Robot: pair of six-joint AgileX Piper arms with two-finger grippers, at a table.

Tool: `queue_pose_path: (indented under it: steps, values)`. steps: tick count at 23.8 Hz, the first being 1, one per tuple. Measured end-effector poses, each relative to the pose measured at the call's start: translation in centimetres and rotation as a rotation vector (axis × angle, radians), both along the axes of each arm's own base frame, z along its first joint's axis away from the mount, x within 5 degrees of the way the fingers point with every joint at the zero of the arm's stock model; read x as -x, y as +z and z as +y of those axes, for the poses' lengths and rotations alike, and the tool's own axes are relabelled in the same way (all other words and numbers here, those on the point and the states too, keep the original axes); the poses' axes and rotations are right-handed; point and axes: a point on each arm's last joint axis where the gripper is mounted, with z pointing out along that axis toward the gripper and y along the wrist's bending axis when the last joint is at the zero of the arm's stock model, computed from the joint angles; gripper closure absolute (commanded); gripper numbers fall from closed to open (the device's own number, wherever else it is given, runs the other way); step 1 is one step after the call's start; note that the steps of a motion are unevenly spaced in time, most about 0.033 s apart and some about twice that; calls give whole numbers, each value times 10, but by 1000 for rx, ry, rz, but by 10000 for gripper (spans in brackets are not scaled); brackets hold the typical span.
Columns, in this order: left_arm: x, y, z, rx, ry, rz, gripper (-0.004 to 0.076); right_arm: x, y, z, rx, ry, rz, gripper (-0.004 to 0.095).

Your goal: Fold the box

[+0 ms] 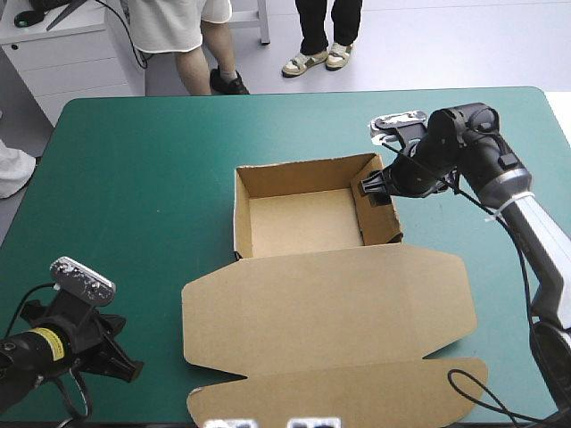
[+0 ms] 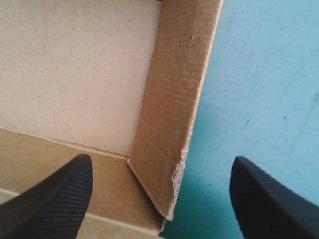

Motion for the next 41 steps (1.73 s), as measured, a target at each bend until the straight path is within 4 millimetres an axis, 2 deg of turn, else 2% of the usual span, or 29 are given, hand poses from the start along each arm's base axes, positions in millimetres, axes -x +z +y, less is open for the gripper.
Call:
queue_pose_path:
  steps: [3, 6, 9, 16, 18, 21, 23, 24, 25, 28, 36, 38, 40, 41]
  values:
    - [5, -11, -1, 20, -9, 36, 731, 0, 0, 0, 2, 5, -1, 217]
    - [8, -31, -4, 45, -22, 98, 731, 0, 0, 0, 8, 11, -3, 217]
    - [7, -40, -6, 56, -25, 107, 731, -4, -6, 1, 14, 14, 13, 217]
    - [6, -46, -7, 54, -25, 111, 731, -38, -53, 12, 31, 0, 64, 232]
    - [6, -46, -7, 54, -25, 111, 731, -45, -66, 14, 37, -1, 82, 275]
    - [6, -46, -7, 54, -25, 112, 731, -50, -79, 16, 47, -1, 113, 395]
    - [6, -46, -7, 54, -25, 112, 731, -54, -89, 17, 55, -1, 135, 545]
    - [6, -46, -7, 54, -25, 112, 731, -55, -92, 17, 56, -1, 140, 663]
    - [6, -46, -7, 54, -25, 112, 731, -56, -95, 18, 58, -2, 143, 723]
    - [6, -46, -7, 54, -25, 113, 731, -58, -94, 18, 60, -2, 129, 917]
    - [6, -46, -7, 54, -25, 113, 731, -63, -91, 12, 121, -6, 75, 927]
    - [6, -46, -7, 54, -25, 113, 731, -67, -86, 4, 165, -13, 46, 927]
    - [6, -46, -7, 54, -25, 113, 731, -75, -76, -14, 160, -61, 19, 927]
    - [6, -46, -7, 54, -25, 113, 731, -83, -68, -35, 157, -115, -5, 927]
